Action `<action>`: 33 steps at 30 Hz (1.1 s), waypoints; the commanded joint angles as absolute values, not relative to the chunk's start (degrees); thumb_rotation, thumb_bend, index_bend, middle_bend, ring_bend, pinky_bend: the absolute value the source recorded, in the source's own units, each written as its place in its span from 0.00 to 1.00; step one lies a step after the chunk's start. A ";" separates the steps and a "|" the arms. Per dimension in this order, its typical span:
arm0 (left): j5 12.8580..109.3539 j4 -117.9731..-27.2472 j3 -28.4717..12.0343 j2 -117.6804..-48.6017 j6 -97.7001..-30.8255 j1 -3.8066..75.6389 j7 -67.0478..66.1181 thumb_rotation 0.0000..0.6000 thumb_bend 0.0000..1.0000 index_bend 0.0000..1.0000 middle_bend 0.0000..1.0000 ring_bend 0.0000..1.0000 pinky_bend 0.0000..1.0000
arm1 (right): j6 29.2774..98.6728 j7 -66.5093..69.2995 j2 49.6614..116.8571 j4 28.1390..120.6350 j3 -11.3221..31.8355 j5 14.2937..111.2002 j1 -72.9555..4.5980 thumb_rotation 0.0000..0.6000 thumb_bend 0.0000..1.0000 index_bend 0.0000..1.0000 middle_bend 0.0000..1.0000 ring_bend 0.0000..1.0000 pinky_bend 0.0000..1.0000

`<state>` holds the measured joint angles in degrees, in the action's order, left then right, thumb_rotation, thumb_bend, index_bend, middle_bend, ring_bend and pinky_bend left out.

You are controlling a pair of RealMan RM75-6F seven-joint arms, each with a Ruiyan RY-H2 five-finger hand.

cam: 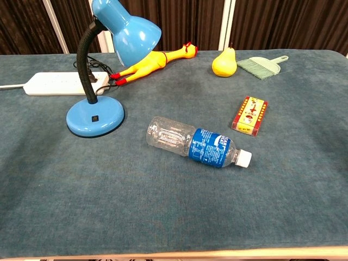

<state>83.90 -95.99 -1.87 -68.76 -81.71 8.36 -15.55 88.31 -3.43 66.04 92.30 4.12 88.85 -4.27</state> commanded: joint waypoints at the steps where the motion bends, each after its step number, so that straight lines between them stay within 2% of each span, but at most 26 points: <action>1: 84.12 -96.06 -1.73 -68.73 -81.77 8.36 -15.85 1.00 0.04 0.00 0.00 0.00 0.02 | 88.31 -3.25 65.97 92.26 4.13 88.95 -4.29 1.00 0.31 0.00 0.00 0.00 0.08; 4: 84.35 -96.03 -1.82 -68.68 -81.87 8.47 -16.13 1.00 0.04 0.00 0.00 0.00 0.03 | 88.28 -3.40 65.98 92.20 4.03 89.21 -4.34 1.00 0.31 0.00 0.00 0.00 0.08; 6: 84.16 -96.04 -2.11 -68.79 -81.68 8.77 -17.01 1.00 0.05 0.00 0.00 0.01 0.10 | 88.28 -3.50 66.04 92.20 4.01 89.29 -4.37 1.00 0.31 0.00 0.00 0.00 0.08; 7: 83.91 -96.27 -2.43 -68.91 -81.18 9.23 -17.67 1.00 0.07 0.00 0.03 0.05 0.19 | 88.25 -3.51 66.06 92.21 4.02 89.25 -4.37 1.00 0.31 0.00 0.00 0.00 0.08; 9: 83.24 -96.88 -3.19 -69.14 -80.27 10.15 -19.13 1.00 0.12 0.00 0.21 0.24 0.39 | 88.24 -3.46 66.05 92.30 4.04 89.12 -4.33 1.00 0.31 0.00 0.00 0.00 0.08; 11: 82.43 -97.76 -3.99 -69.45 -79.06 11.29 -20.98 1.00 0.23 0.00 0.56 0.54 0.63 | 88.27 -3.31 66.00 92.39 4.05 89.11 -4.31 1.00 0.31 0.00 0.00 0.00 0.08; 14: 80.36 -99.42 -4.94 -69.79 -75.12 13.82 -23.74 1.00 0.35 0.00 0.75 0.71 0.75 | 88.23 -3.19 65.90 92.44 4.03 89.09 -4.30 1.00 0.31 0.00 0.00 0.00 0.08; 17: 75.06 -102.32 -5.88 -69.82 -68.88 17.00 -27.56 1.00 0.43 0.02 0.84 0.79 0.79 | 88.17 -3.06 65.86 92.48 4.06 89.02 -4.31 1.00 0.31 0.00 0.00 0.00 0.08; 24: 58.40 -106.95 -7.39 -71.93 -58.45 24.43 -38.20 1.00 0.50 0.05 0.93 0.88 0.83 | 87.86 -2.53 65.90 92.35 4.20 88.69 -4.44 1.00 0.31 0.00 0.00 0.00 0.08; 33: 42.38 -106.14 -8.46 -77.00 -58.41 32.36 -48.00 1.00 0.51 0.06 0.95 0.89 0.85 | 87.60 -2.33 66.09 92.09 4.27 88.57 -4.60 1.00 0.31 0.00 0.00 0.00 0.08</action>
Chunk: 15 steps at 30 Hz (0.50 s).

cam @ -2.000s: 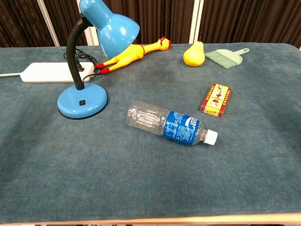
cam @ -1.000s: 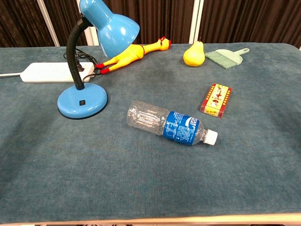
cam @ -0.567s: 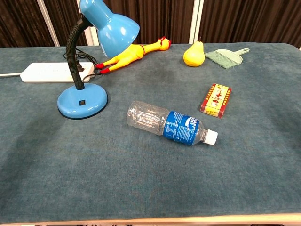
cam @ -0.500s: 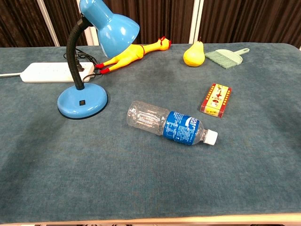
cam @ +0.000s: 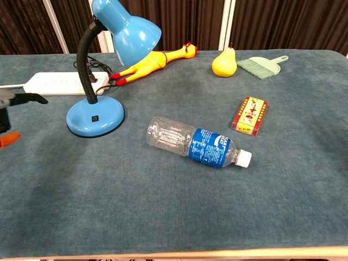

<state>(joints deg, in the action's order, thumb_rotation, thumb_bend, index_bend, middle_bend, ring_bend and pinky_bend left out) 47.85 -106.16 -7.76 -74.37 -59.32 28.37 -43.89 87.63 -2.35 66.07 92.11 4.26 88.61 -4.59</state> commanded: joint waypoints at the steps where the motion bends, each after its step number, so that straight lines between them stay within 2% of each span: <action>1: 40.81 -105.68 -8.45 -77.86 -58.32 33.69 -49.15 1.00 0.52 0.06 0.95 0.89 0.85 | 87.53 -2.29 66.13 92.05 4.31 88.44 -4.63 1.00 0.31 0.00 0.00 0.00 0.08; 5: 36.19 -104.24 -8.78 -80.98 -59.01 37.08 -50.94 1.00 0.52 0.07 0.95 0.89 0.85 | 87.27 -2.20 66.28 91.85 4.45 88.08 -4.74 1.00 0.31 0.00 0.00 0.00 0.08; 15: 32.64 -102.57 -7.97 -84.22 -60.78 41.27 -51.95 1.00 0.53 0.07 0.95 0.89 0.85 | 87.03 -1.92 66.45 91.65 4.58 87.76 -4.88 1.00 0.31 0.00 0.00 0.00 0.08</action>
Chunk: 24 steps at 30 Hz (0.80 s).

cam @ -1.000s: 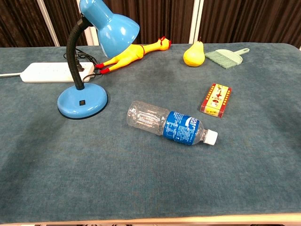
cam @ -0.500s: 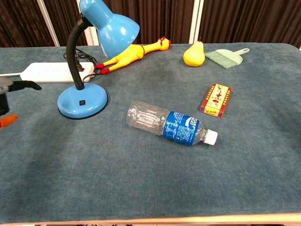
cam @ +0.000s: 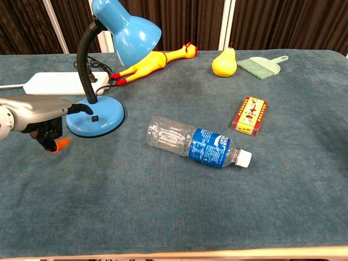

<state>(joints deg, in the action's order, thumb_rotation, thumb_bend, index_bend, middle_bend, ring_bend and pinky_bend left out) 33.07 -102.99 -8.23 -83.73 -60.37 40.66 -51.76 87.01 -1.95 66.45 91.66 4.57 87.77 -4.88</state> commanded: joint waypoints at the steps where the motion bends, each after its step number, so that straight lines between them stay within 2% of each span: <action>1: 32.47 -102.46 -7.91 -84.36 -60.90 41.48 -51.96 1.00 0.53 0.08 0.95 0.89 0.85 | 87.04 -1.87 66.45 91.65 4.59 87.74 -4.87 1.00 0.31 0.00 0.00 0.00 0.08; 24: 29.34 -100.40 -5.76 -86.34 -62.67 45.23 -50.90 1.00 0.53 0.09 0.95 0.89 0.85 | 87.35 -1.39 66.35 91.92 4.53 87.81 -4.68 1.00 0.31 0.00 0.00 0.00 0.08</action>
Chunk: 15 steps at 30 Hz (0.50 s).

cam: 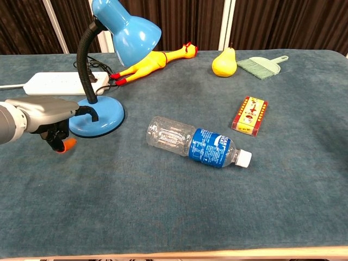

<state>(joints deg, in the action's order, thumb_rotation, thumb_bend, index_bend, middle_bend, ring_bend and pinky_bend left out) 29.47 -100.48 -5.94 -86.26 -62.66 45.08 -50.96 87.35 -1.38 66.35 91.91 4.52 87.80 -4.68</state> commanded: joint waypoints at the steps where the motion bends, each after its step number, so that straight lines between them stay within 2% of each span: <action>1: 29.24 -100.39 -5.61 -86.38 -62.70 45.34 -50.85 1.00 0.53 0.09 0.95 0.89 0.85 | 87.39 -1.40 66.34 91.91 4.53 87.83 -4.67 1.00 0.31 0.00 0.00 0.00 0.08; 15: 28.42 -100.03 -3.77 -86.33 -62.91 45.71 -49.38 1.00 0.53 0.10 0.95 0.89 0.85 | 87.61 -1.23 66.36 92.01 4.63 87.69 -4.55 1.00 0.31 0.00 0.00 0.00 0.08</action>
<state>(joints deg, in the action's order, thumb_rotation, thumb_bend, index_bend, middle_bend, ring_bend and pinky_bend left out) 28.46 -100.06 -3.79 -86.31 -62.94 45.70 -49.41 87.60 -1.23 66.36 92.01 4.63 87.69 -4.55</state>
